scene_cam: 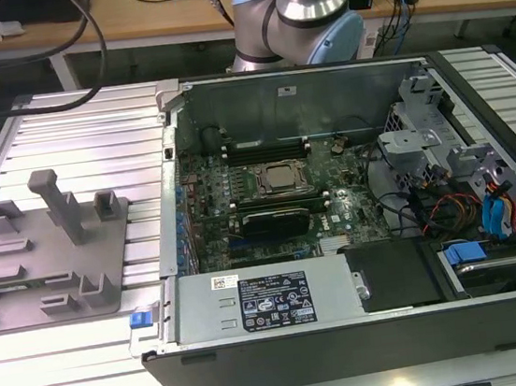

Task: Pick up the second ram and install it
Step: 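Reach for the second ram, then pick up the second ram and move it above second insertion slot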

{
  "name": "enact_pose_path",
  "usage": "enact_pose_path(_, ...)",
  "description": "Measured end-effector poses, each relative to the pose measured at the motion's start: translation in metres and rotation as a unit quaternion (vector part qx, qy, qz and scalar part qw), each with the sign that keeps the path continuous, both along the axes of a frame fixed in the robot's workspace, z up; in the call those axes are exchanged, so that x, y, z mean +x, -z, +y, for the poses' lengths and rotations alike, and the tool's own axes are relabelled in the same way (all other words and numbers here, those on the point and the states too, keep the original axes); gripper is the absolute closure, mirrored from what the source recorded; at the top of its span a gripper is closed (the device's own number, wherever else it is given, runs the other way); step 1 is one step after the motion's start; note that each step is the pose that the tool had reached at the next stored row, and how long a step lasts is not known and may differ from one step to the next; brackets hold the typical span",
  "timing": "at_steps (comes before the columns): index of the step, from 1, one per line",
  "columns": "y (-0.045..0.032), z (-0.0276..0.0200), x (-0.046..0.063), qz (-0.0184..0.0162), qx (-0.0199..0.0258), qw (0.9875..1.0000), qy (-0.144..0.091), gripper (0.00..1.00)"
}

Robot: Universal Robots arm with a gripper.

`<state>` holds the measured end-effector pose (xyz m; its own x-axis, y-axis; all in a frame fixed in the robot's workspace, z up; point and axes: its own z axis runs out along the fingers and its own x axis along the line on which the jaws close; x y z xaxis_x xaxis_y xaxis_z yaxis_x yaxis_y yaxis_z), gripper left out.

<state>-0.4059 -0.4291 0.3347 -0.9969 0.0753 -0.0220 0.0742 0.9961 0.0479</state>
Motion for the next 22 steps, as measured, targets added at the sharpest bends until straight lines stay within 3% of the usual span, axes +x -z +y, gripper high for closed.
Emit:
enact_pose_path(2,0.0025,-0.0019,-0.0013,0.0001,-0.0003,1.0,0.0,0.92)
enact_pose_path(17,0.003,-0.002,-0.0013,0.0001,-0.0003,1.0,-0.001,0.92)
enact_pose_path(20,0.0031,-0.002,-0.0013,0.0001,-0.0003,1.0,-0.01,0.92)
enact_pose_path(22,0.0031,-0.002,-0.0012,0.0001,-0.0003,0.9996,-0.03,0.92)
